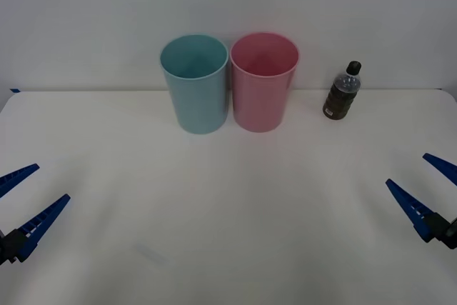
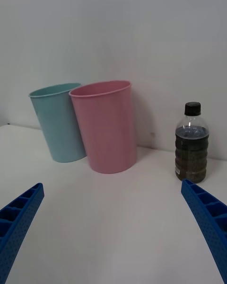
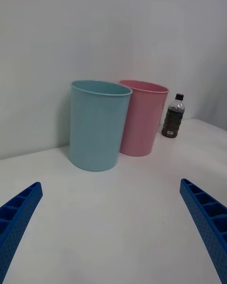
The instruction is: Grasp the object on the table and drop it into the matching bin: aluminum can to the light blue bin, PET bottle to the pink bin.
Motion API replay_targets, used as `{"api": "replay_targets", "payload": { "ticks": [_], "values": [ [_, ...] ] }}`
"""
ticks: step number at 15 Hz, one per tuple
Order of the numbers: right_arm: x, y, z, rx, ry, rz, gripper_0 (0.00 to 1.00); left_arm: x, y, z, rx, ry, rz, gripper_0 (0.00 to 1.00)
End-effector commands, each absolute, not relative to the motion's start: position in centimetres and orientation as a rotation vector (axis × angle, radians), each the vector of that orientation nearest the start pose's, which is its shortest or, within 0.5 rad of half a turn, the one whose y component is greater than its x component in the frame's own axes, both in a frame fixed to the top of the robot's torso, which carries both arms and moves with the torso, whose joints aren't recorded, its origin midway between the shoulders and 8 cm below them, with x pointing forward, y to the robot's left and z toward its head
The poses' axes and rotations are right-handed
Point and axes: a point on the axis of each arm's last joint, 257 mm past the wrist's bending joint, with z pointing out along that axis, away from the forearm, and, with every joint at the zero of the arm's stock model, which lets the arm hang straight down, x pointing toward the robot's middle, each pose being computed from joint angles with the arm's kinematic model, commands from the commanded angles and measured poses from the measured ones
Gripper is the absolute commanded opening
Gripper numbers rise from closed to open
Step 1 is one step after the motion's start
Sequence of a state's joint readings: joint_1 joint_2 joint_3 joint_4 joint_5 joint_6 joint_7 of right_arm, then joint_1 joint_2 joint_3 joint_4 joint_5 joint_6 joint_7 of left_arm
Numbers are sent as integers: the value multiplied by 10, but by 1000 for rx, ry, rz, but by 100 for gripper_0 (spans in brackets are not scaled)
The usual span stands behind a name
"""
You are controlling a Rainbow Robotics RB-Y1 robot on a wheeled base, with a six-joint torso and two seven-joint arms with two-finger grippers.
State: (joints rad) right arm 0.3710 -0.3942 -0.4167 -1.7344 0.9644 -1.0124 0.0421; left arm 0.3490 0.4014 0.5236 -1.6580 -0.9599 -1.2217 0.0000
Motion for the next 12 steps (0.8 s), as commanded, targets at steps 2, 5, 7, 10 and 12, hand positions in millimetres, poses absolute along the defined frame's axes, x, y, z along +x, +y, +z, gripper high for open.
{"api": "replay_targets", "payload": {
  "ticks": [2, 5, 7, 10, 12],
  "values": [
    [387, -314, -184, -391, 1467, 401, 100, 342, 330, -169, 465, 1441, -567, 100],
    [405, -318, -195, -390, 1478, 281, 100, 342, 330, -169, 465, 1441, -567, 100],
    [417, -318, -204, -384, 1488, 230, 100, 342, 330, -169, 465, 1441, -567, 100],
    [437, -317, -218, -348, 1500, 234, 100, 342, 330, -169, 465, 1441, -567, 100],
    [455, -315, -227, -337, 1508, 222, 100, 342, 330, -169, 465, 1441, -567, 100]
  ]
}}
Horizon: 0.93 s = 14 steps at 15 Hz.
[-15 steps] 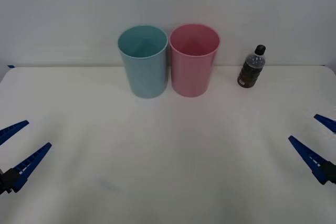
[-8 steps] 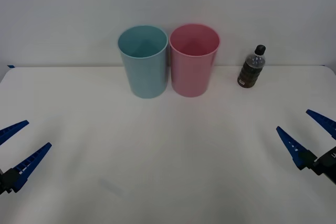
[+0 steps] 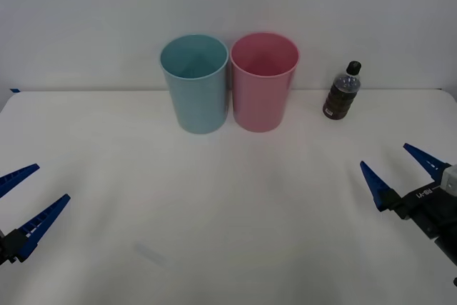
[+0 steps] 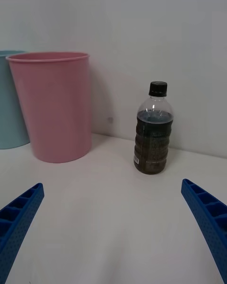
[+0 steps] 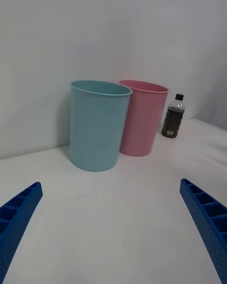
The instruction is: Grasp the object on the table and drop it into the matching bin: aluminum can to the light blue bin, PET bottle to the pink bin.
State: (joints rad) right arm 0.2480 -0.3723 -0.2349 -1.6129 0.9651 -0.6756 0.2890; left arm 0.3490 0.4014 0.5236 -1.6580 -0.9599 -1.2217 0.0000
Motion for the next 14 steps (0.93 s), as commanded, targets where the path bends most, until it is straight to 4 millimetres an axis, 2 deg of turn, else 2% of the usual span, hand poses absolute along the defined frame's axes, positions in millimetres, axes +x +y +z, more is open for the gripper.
{"api": "replay_targets", "payload": {
  "ticks": [1, 9, 14],
  "values": [
    [462, -315, -230, -330, 1513, 212, 100, 342, 330, -169, 465, 1441, -567, 100],
    [528, -311, -250, -279, 1550, 190, 100, 342, 330, -169, 465, 1441, -567, 100],
    [572, -307, -253, -269, 1574, 173, 100, 342, 330, -169, 465, 1441, -567, 100]
  ]
}}
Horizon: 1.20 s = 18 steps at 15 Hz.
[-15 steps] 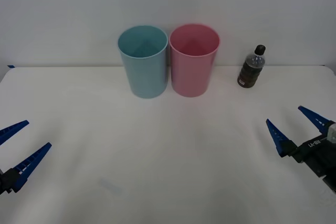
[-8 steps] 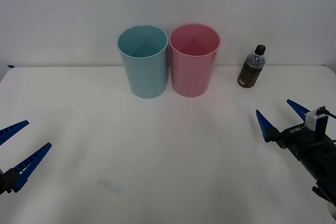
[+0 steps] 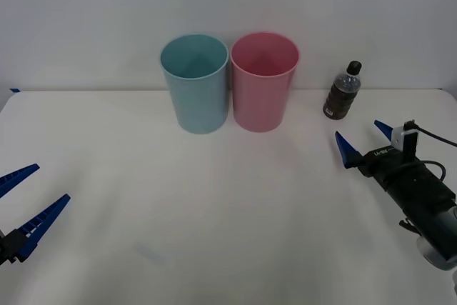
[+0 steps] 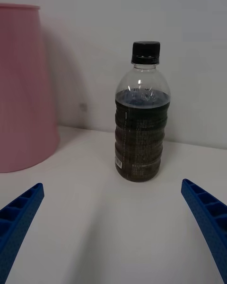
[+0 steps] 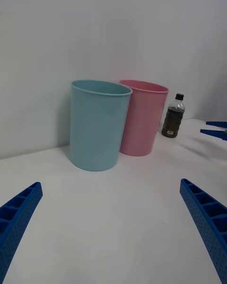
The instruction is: Grasp the object on the table and drop it into the matching bin: aluminum can to the light blue bin, PET bottle to the pink bin.
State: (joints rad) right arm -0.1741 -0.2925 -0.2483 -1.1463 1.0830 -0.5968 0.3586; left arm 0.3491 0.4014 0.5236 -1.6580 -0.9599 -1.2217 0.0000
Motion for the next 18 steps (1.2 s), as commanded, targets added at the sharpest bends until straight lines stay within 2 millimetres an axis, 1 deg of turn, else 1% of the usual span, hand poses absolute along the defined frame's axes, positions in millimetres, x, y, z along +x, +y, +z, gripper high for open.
{"api": "replay_targets", "payload": {
  "ticks": [1, 5, 9, 11, 15, 18],
  "values": [
    [581, -307, -254, -259, 1583, 166, 100, 342, 330, -169, 465, 1441, -567, 100],
    [606, -309, -251, -240, 1600, 136, 100, 342, 330, -169, 465, 1441, -567, 100],
    [632, -304, -249, -217, 1623, 113, 100, 342, 330, -169, 465, 1441, -567, 100],
    [640, -304, -247, -210, 1631, 93, 100, 342, 330, -169, 465, 1441, -567, 100],
    [661, -298, -243, -195, 1655, 67, 100, 342, 330, -169, 465, 1441, -567, 100],
    [678, -296, -233, -180, 1669, 36, 100, 342, 330, -169, 465, 1441, -567, 100]
  ]
}}
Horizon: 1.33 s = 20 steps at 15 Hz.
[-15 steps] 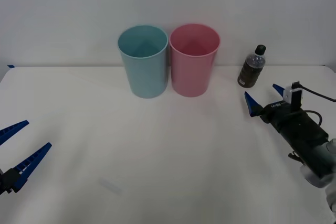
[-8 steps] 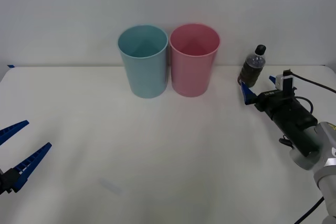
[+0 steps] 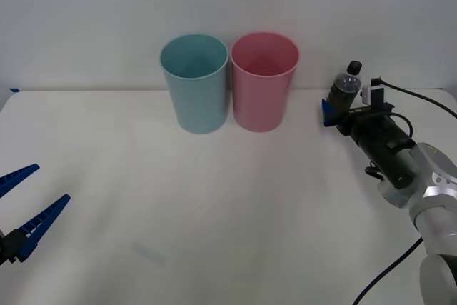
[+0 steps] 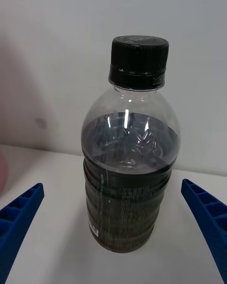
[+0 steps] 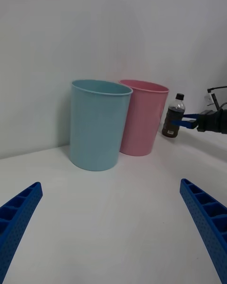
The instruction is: Grasp the object on the table and drop it into the matching bin: aluminum can to the light blue bin, PET bottle to the pink bin.
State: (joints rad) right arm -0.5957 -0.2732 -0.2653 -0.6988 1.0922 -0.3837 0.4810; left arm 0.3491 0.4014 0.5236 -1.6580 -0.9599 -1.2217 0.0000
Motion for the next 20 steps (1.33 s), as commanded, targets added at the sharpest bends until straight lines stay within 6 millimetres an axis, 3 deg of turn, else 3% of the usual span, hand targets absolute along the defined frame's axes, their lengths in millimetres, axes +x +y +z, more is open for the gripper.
{"api": "replay_targets", "payload": {
  "ticks": [1, 5, 10, 11, 12, 13, 20],
  "values": [
    [682, -296, -232, -173, 1677, 26, 100, 342, 330, -169, 465, 1441, -567, 100],
    [694, -296, -222, -152, 1682, -14, 100, 342, 330, -169, 465, 1441, -567, 100],
    [695, -292, -223, -161, 1686, -28, 100, 342, 330, -169, 465, 1441, -567, 100],
    [695, -291, -222, -161, 1684, -26, 50, 342, 330, -169, 465, 1441, -567, 100],
    [695, -290, -222, -160, 1684, -23, 7, 342, 330, -169, 465, 1441, -567, 100],
    [695, -291, -223, -162, 1685, -27, 0, 342, 330, -169, 465, 1441, -567, 100],
    [696, -286, -220, -180, 1679, -29, 0, 342, 330, -169, 465, 1441, -567, 100]
  ]
}}
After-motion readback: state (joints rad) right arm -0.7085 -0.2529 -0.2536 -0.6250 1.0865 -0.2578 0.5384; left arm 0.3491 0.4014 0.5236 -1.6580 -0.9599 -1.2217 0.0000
